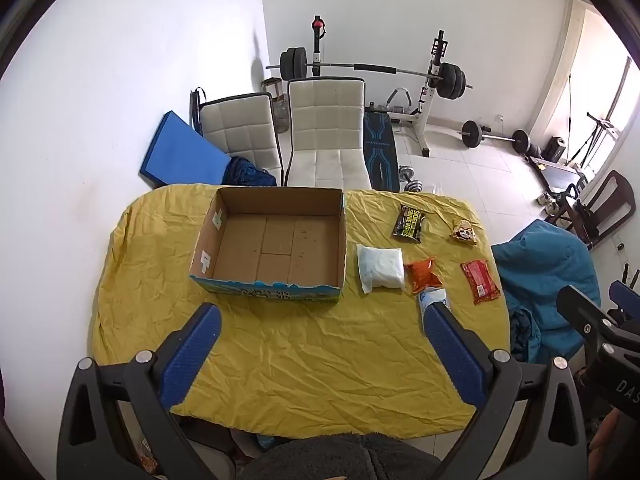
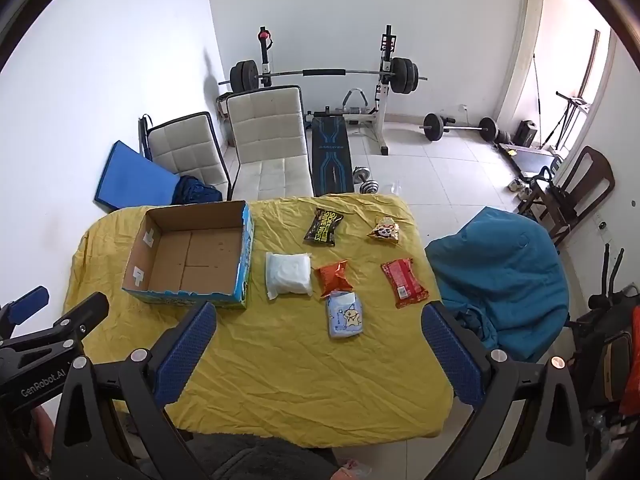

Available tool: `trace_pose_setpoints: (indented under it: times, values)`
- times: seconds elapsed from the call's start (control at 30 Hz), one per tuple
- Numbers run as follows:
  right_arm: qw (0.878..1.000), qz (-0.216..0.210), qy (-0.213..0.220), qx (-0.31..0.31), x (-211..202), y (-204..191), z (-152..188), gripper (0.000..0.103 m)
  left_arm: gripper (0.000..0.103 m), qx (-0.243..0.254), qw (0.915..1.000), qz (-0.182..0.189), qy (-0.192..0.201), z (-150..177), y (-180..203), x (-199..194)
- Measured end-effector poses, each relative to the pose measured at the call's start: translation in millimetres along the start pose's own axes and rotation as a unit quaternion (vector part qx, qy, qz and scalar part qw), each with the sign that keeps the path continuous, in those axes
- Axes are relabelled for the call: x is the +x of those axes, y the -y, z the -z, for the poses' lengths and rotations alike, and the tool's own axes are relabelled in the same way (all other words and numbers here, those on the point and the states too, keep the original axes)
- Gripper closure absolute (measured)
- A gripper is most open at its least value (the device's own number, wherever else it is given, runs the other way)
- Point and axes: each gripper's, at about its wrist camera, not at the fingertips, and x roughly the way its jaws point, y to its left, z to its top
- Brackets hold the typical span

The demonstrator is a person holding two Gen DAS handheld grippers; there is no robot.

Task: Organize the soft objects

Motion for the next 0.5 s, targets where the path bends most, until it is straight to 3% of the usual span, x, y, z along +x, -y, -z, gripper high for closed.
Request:
trace_pose_setpoints:
  times: [0.4, 0.5]
  values:
    - [1.000, 0.017, 0.017, -0.009, -4.7, -6.2, -11.1, 0.000, 0.000, -0.001, 1.0000, 0.002, 0.008, -14.7, 2.3, -1.9]
    - [0.999, 0.021, 0.026, -0.008, -9.2, -3.7, -0.4, 0.000, 0.000, -0.005, 0.9999, 0.007, 0.008, -19.7, 4.6, -3.4]
